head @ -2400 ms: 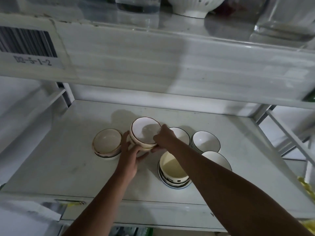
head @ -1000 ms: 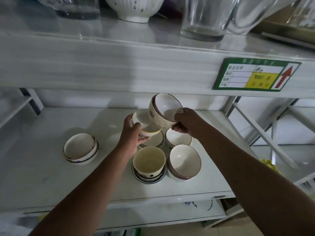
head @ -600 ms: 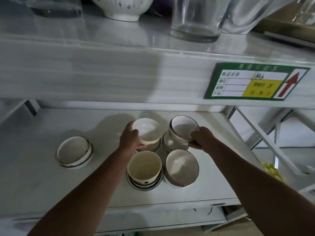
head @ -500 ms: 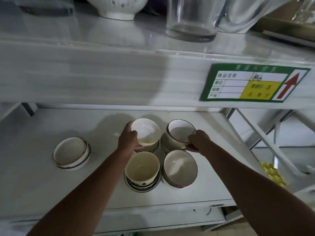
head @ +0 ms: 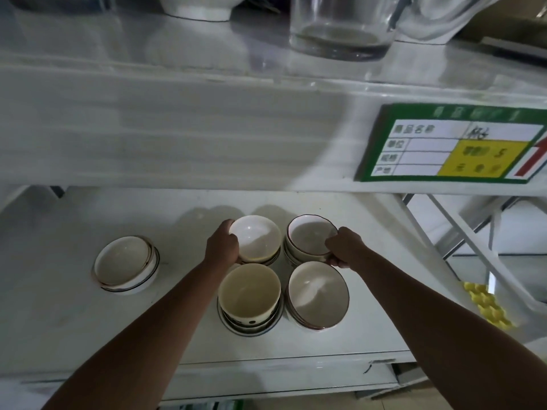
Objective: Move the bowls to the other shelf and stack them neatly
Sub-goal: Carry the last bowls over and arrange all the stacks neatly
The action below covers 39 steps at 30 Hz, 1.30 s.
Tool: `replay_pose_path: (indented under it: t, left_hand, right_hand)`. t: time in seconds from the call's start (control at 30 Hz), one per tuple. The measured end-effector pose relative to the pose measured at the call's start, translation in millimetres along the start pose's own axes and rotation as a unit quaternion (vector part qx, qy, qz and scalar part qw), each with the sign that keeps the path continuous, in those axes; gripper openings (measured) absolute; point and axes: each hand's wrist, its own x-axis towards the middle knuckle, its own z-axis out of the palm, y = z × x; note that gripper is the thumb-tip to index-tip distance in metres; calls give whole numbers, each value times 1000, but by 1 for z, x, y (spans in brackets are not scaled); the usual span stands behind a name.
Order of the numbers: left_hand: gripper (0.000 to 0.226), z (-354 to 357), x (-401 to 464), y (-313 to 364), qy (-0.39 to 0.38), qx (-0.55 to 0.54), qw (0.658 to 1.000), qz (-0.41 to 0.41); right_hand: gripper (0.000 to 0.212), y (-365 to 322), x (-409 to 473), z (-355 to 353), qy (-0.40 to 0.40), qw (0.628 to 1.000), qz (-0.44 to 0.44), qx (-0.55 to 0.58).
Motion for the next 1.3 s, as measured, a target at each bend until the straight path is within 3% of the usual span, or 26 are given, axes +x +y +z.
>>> replay_pose_path:
  t: [0.47, 0.73, 0.97, 1.1, 1.2, 1.3]
  left_hand:
    - [58, 3, -5, -4, 30, 53, 997, 50]
    - [57, -1, -4, -6, 8, 35, 998, 42]
    - [56, -10, -12, 0, 2, 16, 1000, 11]
    - [58, -26, -25, -9, -12, 20, 1000, 7]
    - [69, -36, -42, -20, -60, 44, 996, -43]
    - [48, -41, -58, -30, -144, 32, 984, -100]
  right_hand:
    - [25, 2, 5, 0, 5, 991, -26, -135]
    - [41, 5, -3, -3, 12, 998, -9, -62]
    - [51, 33, -19, -4, 79, 996, -30, -8]
    - [45, 53, -43, -1, 49, 998, -38, -7]
    - [48, 59, -54, 3, -49, 999, -1, 10]
    - [40, 68, -65, 7, -114, 992, 25, 40]
